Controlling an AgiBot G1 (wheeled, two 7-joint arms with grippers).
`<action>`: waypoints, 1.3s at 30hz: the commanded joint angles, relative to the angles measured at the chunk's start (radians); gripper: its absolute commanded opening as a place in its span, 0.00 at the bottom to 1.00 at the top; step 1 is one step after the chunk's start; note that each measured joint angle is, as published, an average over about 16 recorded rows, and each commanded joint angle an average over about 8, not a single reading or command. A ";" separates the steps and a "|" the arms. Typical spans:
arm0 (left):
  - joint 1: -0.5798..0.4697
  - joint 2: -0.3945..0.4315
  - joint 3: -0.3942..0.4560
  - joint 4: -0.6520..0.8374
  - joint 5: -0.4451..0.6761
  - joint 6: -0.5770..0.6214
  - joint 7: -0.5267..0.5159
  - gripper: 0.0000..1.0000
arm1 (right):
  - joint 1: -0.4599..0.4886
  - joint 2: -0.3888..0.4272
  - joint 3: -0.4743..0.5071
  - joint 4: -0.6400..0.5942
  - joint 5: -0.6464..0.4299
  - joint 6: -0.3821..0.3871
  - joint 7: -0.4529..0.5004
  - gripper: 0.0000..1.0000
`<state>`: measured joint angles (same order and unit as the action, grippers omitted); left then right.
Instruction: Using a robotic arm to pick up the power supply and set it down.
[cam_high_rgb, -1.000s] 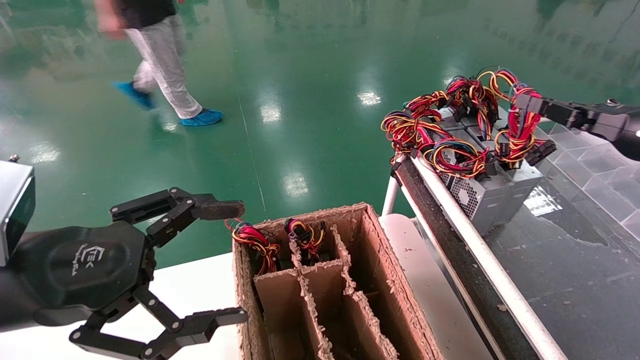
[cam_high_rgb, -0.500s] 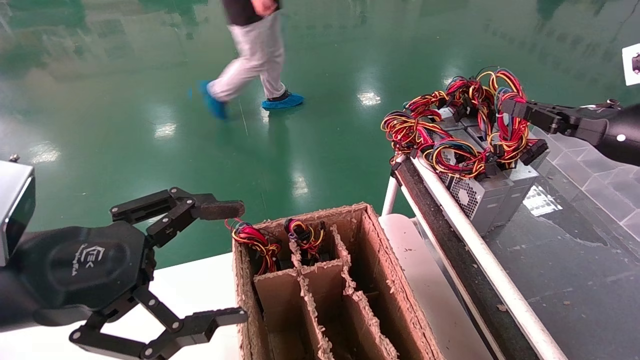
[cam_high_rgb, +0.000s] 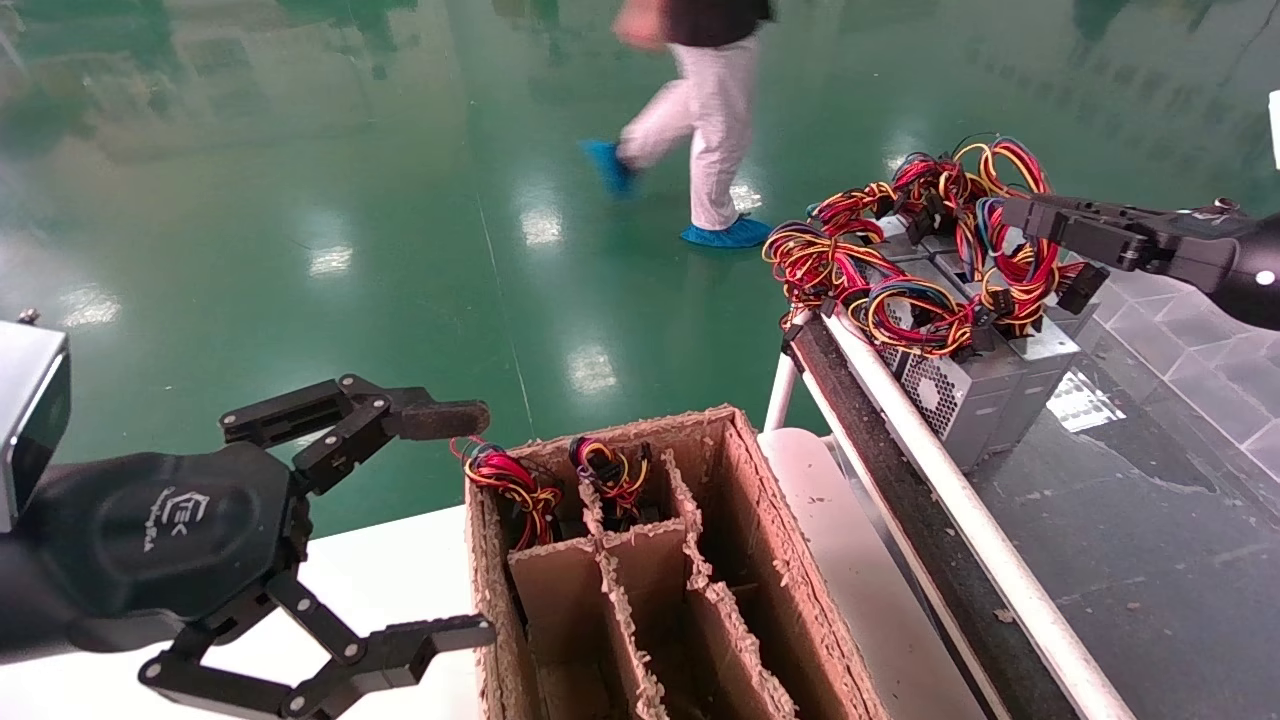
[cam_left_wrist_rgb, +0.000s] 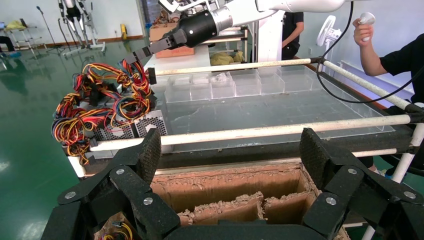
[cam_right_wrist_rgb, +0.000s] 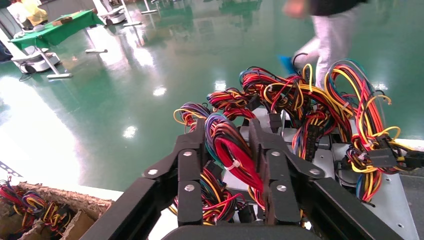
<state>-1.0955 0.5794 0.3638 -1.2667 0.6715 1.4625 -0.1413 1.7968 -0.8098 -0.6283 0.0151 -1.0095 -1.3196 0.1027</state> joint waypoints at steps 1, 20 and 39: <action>0.000 0.000 0.000 0.000 0.000 0.000 0.000 1.00 | 0.001 0.003 0.000 -0.002 0.000 -0.003 -0.001 1.00; 0.000 0.000 0.000 0.000 0.000 0.000 0.000 1.00 | 0.006 0.052 0.051 0.020 0.075 -0.147 -0.053 1.00; 0.000 0.000 0.000 0.001 0.000 0.000 0.000 1.00 | -0.165 0.100 0.133 0.317 0.144 -0.240 -0.041 1.00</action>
<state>-1.0954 0.5792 0.3641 -1.2661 0.6712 1.4623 -0.1410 1.6319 -0.7094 -0.4951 0.3317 -0.8651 -1.5594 0.0611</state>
